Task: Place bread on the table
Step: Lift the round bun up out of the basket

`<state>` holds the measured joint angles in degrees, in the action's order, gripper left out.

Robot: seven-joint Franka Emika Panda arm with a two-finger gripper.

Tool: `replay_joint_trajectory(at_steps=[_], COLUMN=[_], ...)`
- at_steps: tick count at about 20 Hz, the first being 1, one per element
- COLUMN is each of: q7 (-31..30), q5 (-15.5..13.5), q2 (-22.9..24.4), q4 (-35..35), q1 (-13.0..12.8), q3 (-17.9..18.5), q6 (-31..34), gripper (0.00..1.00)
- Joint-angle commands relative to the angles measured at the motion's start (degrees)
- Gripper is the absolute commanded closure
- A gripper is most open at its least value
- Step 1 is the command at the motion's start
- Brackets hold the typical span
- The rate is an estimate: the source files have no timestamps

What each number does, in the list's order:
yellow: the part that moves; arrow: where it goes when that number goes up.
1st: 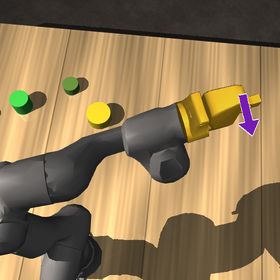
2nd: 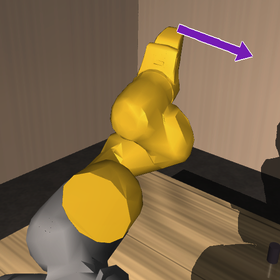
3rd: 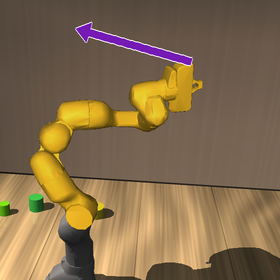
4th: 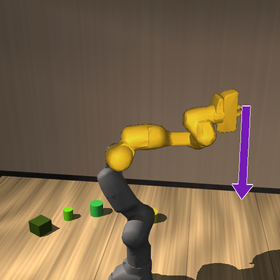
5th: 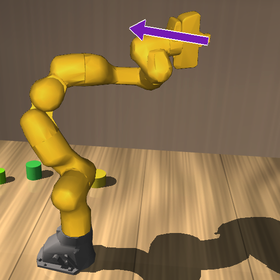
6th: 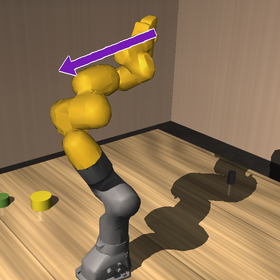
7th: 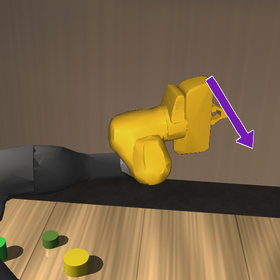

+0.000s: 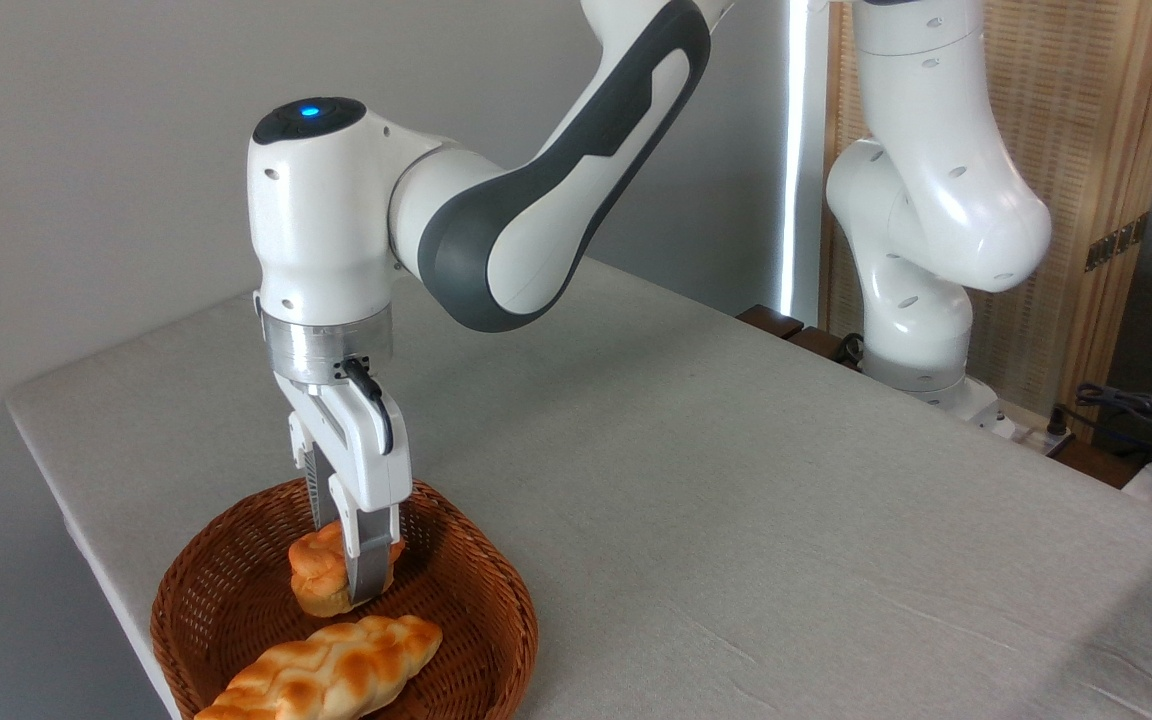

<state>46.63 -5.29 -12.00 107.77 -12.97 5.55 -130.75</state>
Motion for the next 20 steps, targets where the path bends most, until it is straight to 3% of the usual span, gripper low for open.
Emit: replay_joint_trajectory(at_steps=[1, 6, 13, 20], q7=[0.7, -0.5, 0.0, -0.2], q5=[-0.3, -0.5, -0.5, -0.6], q2=[2.1, 7.4, 13.7, 19.6], q4=[-0.1, -0.1, 0.6, 10.1], q1=[0.2, 0.2, 0.0, -0.7], q3=[0.4, 0.4, 0.3, -0.2], q6=[-0.5, 0.8, 16.0, 19.4], gripper=[0.57, 0.55, 0.54, 0.52])
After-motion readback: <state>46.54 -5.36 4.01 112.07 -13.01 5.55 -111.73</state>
